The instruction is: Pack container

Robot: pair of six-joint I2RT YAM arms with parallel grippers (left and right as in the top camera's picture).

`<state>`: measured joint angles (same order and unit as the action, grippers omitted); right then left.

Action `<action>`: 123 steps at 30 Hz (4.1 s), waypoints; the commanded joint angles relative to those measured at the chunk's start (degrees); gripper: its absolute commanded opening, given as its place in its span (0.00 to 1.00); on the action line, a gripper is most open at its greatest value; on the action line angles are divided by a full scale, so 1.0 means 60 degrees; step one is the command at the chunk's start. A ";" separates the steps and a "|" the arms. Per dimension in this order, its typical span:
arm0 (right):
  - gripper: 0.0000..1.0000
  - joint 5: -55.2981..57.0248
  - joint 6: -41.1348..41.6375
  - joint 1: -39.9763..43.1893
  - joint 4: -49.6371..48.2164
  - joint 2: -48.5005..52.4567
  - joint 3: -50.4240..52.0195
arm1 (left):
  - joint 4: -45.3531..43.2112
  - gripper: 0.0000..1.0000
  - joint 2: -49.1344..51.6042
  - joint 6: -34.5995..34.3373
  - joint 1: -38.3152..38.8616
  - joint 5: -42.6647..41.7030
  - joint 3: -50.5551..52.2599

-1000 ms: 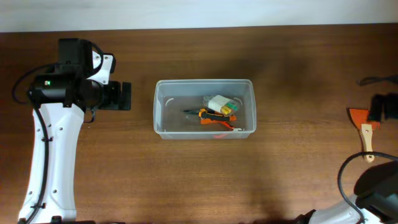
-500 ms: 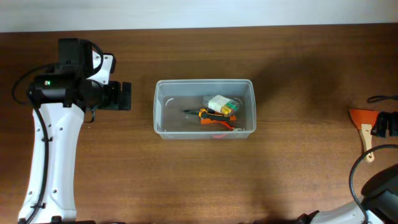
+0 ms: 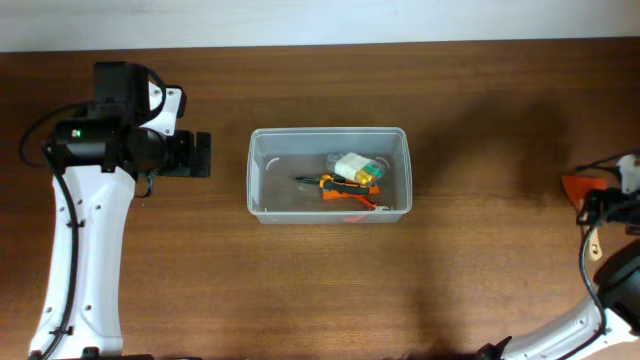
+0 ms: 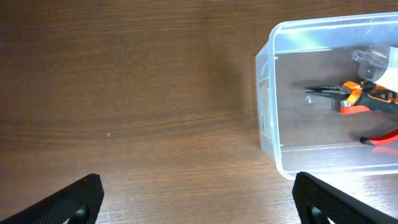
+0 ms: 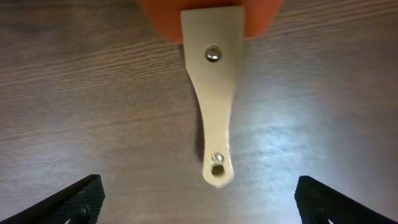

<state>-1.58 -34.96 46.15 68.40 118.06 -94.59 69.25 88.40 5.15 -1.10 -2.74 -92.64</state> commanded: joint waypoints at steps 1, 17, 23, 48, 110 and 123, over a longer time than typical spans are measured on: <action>0.99 0.0503 -0.0098 -0.0397 -0.0120 0.0273 0.0029 | 0.0004 0.99 0.0000 0.0022 -0.0029 0.0033 -0.0175; 0.99 0.1384 0.0011 -0.0688 -0.0517 0.1249 0.0029 | 0.0000 0.99 0.0000 0.0018 -0.0033 0.0033 -0.0175; 0.99 0.1377 0.0011 -0.0692 -0.0739 0.1388 0.0029 | 0.0004 0.99 0.0000 0.0022 -0.0029 0.0033 -0.0175; 0.99 0.0652 0.0149 -0.0688 -0.1202 0.1424 0.0033 | 0.0004 0.99 0.0000 0.0018 -0.0029 0.0033 -0.0175; 0.99 0.0266 0.0109 -0.0310 -0.1348 0.1475 0.0251 | 0.0004 0.99 0.0000 0.0018 -0.0033 0.0033 -0.0175; 0.99 0.0375 -0.0040 -0.0302 -0.1370 0.1479 0.0259 | 0.0004 0.99 0.0000 0.0022 -0.0029 0.0033 -0.0175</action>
<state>0.99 -34.74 44.45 60.29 125.86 -93.51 69.25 88.40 5.15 -1.10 -2.74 -92.64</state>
